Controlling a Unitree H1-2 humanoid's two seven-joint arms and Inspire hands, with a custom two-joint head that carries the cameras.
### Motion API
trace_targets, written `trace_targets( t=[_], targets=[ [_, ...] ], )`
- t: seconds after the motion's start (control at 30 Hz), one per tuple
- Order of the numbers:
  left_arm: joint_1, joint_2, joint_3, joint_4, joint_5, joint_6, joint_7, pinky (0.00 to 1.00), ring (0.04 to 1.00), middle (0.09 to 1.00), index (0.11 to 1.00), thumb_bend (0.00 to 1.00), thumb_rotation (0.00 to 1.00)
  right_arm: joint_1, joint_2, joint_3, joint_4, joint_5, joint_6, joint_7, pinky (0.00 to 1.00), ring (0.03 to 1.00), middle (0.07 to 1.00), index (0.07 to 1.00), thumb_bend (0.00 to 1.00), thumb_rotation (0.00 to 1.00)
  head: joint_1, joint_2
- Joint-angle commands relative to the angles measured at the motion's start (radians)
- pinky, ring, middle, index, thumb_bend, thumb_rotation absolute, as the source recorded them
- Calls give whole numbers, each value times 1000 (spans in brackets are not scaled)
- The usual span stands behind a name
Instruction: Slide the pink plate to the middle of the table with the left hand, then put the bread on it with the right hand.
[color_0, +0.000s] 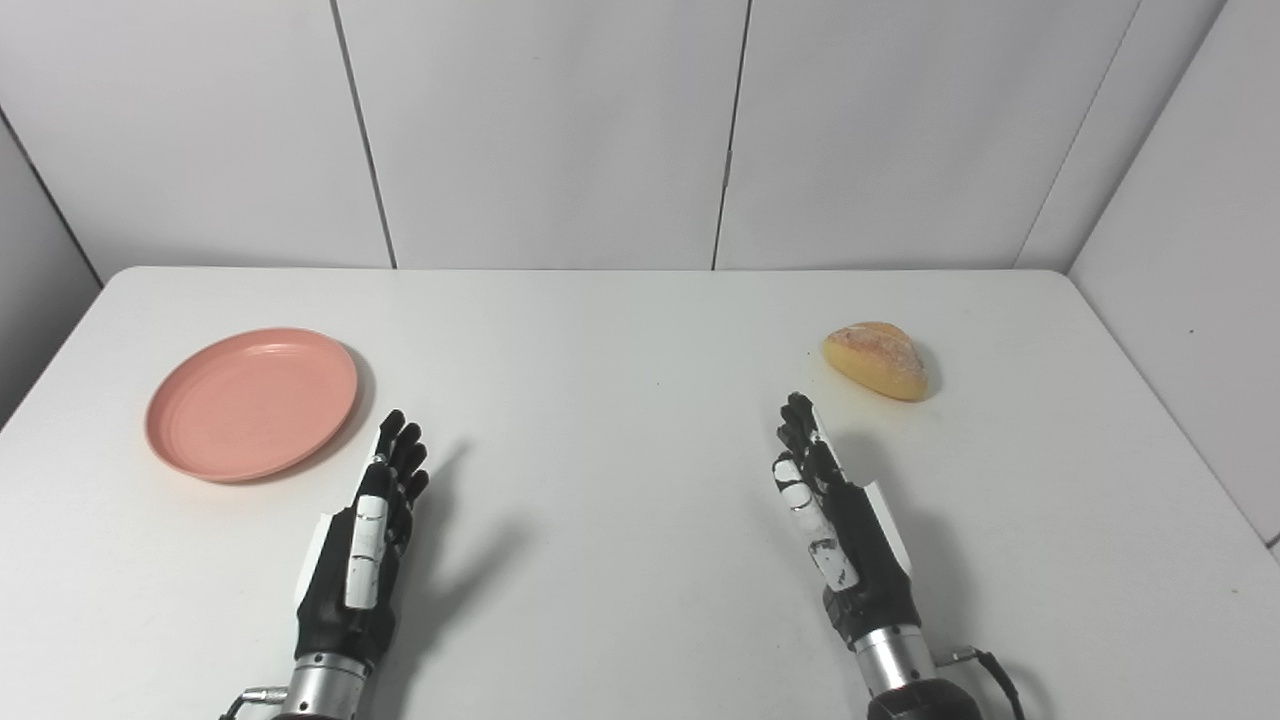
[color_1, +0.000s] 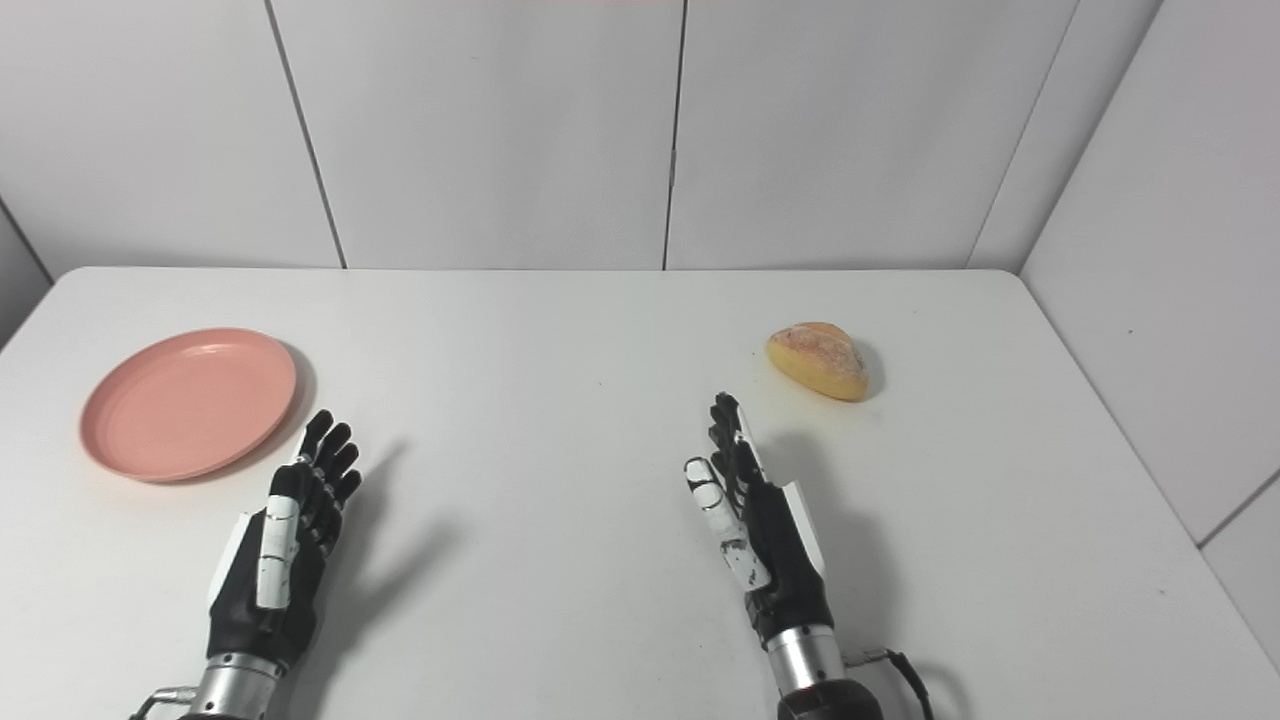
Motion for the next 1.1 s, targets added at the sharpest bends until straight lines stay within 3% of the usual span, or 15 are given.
trace_targets(
  t=[0.0,0.3,0.93,1.07],
  targets=[
    [-25,1,-9,-17,13,-10,-1,1000,1000,1000,1000,660,1000,-29,-4,-9,-16,8,8,-2,1000,1000,1000,1000,650,848,1,-1],
    [-20,7,-19,-22,27,-15,-6,1000,1000,1000,1000,666,1000,-40,-7,-21,-1,9,17,-3,1000,1000,1000,1000,662,861,3,-2],
    [-23,15,-31,-22,66,-15,5,1000,1000,1000,1000,673,1000,-52,-3,-19,29,-41,-28,-37,1000,1000,1000,1000,664,883,5,-3],
    [-22,14,-32,-17,68,-23,3,1000,1000,1000,1000,678,1000,-49,-5,-21,28,-36,-31,-35,1000,1000,1000,1000,652,880,34,-13]
  ],
)
